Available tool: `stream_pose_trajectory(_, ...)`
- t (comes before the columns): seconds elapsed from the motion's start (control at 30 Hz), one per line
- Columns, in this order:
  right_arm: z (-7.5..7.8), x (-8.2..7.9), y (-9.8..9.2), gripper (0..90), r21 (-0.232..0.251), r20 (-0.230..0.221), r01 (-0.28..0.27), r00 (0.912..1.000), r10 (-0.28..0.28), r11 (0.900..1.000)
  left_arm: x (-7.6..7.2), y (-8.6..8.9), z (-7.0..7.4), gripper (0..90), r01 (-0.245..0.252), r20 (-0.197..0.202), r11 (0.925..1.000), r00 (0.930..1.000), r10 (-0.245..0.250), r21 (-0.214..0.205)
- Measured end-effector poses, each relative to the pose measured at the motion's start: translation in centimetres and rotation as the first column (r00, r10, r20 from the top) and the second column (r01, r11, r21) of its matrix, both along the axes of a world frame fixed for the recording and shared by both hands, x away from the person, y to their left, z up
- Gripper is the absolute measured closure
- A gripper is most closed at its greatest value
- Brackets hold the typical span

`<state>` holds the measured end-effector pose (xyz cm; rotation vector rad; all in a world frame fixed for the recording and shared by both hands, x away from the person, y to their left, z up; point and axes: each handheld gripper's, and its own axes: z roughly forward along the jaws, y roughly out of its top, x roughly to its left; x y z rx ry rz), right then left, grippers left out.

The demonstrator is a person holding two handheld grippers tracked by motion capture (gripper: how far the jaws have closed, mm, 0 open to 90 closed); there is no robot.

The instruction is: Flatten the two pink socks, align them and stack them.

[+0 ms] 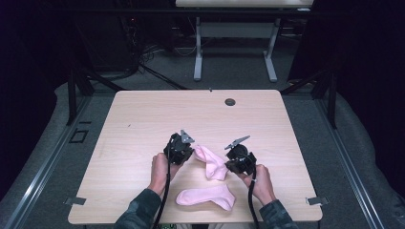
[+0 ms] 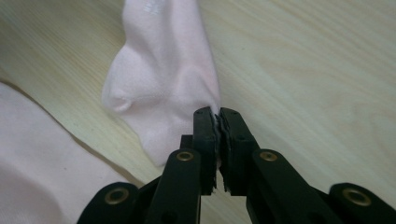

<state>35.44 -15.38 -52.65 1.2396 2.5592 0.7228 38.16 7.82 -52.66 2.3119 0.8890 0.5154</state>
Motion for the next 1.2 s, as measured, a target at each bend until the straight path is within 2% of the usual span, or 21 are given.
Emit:
stream_pose_trajectory(0.07,0.5,0.5,-0.2,85.2,-0.018,0.000,-0.013,0.9999,0.013,0.9998,-0.5,0.0,0.5,88.1,0.015,0.036,0.9997,0.9992,-0.016,0.019)
stream_pose_trajectory(0.13,0.4,1.3,0.0,85.0,-0.058,0.000,-0.027,0.9996,0.028,0.9979,-0.8,0.0,0.6,88.0,0.028,0.038,0.9988,0.9988,-0.030,0.041)
stream_pose_trajectory(0.17,0.4,1.3,0.0,85.0,-0.058,0.000,-0.027,0.9996,0.028,0.9979,-0.8,-0.1,0.4,88.0,0.030,0.019,0.9983,0.9994,-0.031,0.049)
stream_pose_trajectory(0.23,-0.1,2.0,0.3,84.3,-0.114,-0.019,-0.037,0.9992,0.035,0.9928,-0.9,-0.1,-0.4,87.9,0.030,-0.024,0.9977,0.9993,-0.028,0.061)
stream_pose_trajectory(0.27,-0.6,2.3,0.5,83.7,-0.116,-0.019,-0.034,0.9993,0.032,0.9926,-1.0,-0.1,-0.9,87.8,0.027,-0.049,0.9980,0.9985,-0.024,0.058)
stream_pose_trajectory(0.3,-1.1,2.7,0.7,82.0,-0.118,-0.037,-0.037,0.9988,0.033,0.9923,-1.0,-0.1,-1.4,87.7,0.025,-0.075,0.9981,0.9970,-0.020,0.057)
stream_pose_trajectory(0.33,-1.9,3.2,1.0,75.1,-0.146,-0.045,-0.035,0.9986,0.028,0.9887,-1.0,0.0,-1.8,87.3,0.023,-0.094,0.9985,0.9954,-0.019,0.049)
stream_pose_trajectory(0.37,-1.9,3.2,1.0,75.1,-0.146,-0.045,-0.035,0.9986,0.028,0.9887,-1.1,0.2,-2.1,87.3,0.018,-0.121,0.9995,0.9926,-0.015,0.026)
stream_pose_trajectory(0.43,-2.1,3.2,1.1,65.5,-0.145,-0.043,-0.024,0.9989,0.018,0.9892,-1.2,0.6,-2.4,85.4,0.004,-0.148,0.9999,0.9890,-0.006,-0.016)
stream_pose_trajectory(0.5,-1.5,2.8,0.9,57.8,-0.125,-0.030,-0.021,0.9994,0.017,0.9919,-1.2,1.2,-2.1,78.2,-0.001,-0.181,0.9985,0.9835,-0.009,-0.055)
stream_pose_trajectory(0.57,-0.6,2.1,0.9,53.1,-0.098,0.008,0.012,0.9999,-0.012,0.9951,-1.0,1.7,-1.8,70.4,-0.012,-0.201,0.9957,0.9795,-0.007,-0.091)
stream_pose_trajectory(0.6,0.5,1.3,1.1,48.3,-0.074,0.031,0.002,0.9995,0.000,0.9972,-0.9,2.0,-1.6,61.4,-0.022,-0.216,0.9946,0.9764,0.000,-0.101)
stream_pose_trajectory(0.67,0.8,0.8,1.6,46.1,-0.049,0.036,0.006,0.9993,-0.004,0.9988,-0.5,2.3,-1.2,60.3,-0.036,-0.229,0.9929,0.9734,0.009,-0.113)
stream_pose_trajectory(0.7,1.0,0.1,2.8,43.5,-0.049,0.028,-0.038,0.9989,0.039,0.9981,-0.3,2.4,-1.1,56.2,-0.047,-0.233,0.9921,0.9722,0.019,-0.116)
stream_pose_trajectory(0.73,1.0,0.1,2.8,43.5,-0.049,0.028,-0.038,0.9989,0.039,0.9981,-0.1,2.5,-1.1,56.2,-0.050,-0.239,0.9923,0.9707,0.021,-0.113)
stream_pose_trajectory(0.77,0.3,-0.3,4.3,41.1,-0.071,0.000,-0.073,0.9973,0.073,0.9948,0.1,2.5,-1.2,54.5,-0.053,-0.250,0.9917,0.9680,0.022,-0.117)
stream_pose_trajectory(0.83,-0.3,-0.3,5.0,40.6,-0.078,-0.014,-0.081,0.9967,0.080,0.9937,0.3,2.5,-1.3,53.8,-0.057,-0.262,0.9917,0.9648,0.024,-0.116)
stream_pose_trajectory(0.87,-0.9,-0.2,5.5,40.9,-0.101,-0.031,-0.089,0.9958,0.086,0.9909,0.4,2.6,-1.4,53.6,-0.054,-0.269,0.9913,0.9628,0.020,-0.120)
stream_pose_trajectory(0.97,-2.3,-0.1,6.3,52.4,-0.140,-0.043,-0.082,0.9961,0.077,0.9868,0.4,2.6,-1.5,53.3,-0.054,-0.274,0.9907,0.9616,0.017,-0.125)
stream_pose_trajectory(1.13,-2.6,-0.3,6.0,83.9,-0.132,-0.015,-0.083,0.9965,0.082,0.9878,0.6,2.4,-1.8,53.4,-0.041,-0.282,0.9910,0.9595,0.003,-0.128)
stream_pose_trajectory(1.2,-2.5,-0.4,5.9,85.0,-0.131,-0.009,-0.085,0.9964,0.085,0.9877,0.7,2.2,-1.9,53.3,-0.035,-0.287,0.9908,0.9580,-0.004,-0.131)
